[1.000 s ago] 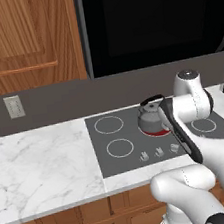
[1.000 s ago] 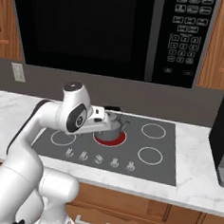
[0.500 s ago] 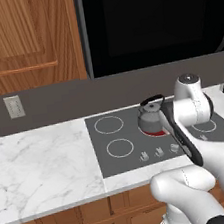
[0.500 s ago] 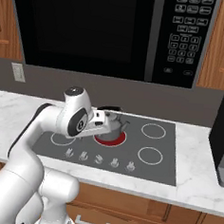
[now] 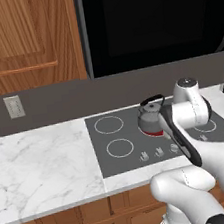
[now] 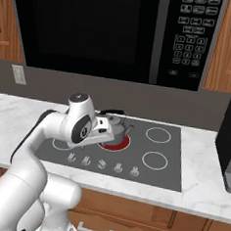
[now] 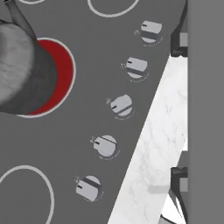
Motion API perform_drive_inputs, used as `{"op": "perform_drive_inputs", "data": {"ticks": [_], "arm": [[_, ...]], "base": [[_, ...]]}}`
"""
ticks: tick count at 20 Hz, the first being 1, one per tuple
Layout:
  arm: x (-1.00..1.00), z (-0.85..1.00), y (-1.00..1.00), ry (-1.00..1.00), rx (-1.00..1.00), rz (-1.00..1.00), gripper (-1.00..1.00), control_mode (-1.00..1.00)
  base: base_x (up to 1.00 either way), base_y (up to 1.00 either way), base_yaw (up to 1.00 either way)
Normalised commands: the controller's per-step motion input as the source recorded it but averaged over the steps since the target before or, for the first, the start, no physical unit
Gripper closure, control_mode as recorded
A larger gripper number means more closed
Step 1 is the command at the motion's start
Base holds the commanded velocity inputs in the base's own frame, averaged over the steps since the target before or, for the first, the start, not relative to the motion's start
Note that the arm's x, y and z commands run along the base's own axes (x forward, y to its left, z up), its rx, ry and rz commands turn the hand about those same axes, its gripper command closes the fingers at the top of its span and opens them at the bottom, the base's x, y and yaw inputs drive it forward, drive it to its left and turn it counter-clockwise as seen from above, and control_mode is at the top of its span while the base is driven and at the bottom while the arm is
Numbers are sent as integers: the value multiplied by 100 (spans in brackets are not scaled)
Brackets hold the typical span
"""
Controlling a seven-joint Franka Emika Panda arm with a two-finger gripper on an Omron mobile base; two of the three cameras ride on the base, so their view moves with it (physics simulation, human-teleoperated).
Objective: The kettle is done boiling. Turn off the stove, then wait for 300 timesteps before moving the kettle to the dining table.
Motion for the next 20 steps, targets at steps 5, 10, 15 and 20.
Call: {"op": "perform_drive_inputs", "data": {"ticks": [5,10,15,20], "arm": [[6,-17,0,4,0,4,-100,-100],[11,-12,-1,4,0,4,-100,-100],[9,-10,-4,4,0,3,-100,-100],[11,-7,-7,1,0,1,-100,-100]], "base": [[0,0,0],[0,0,0],[0,0,0],[0,0,0]]}}
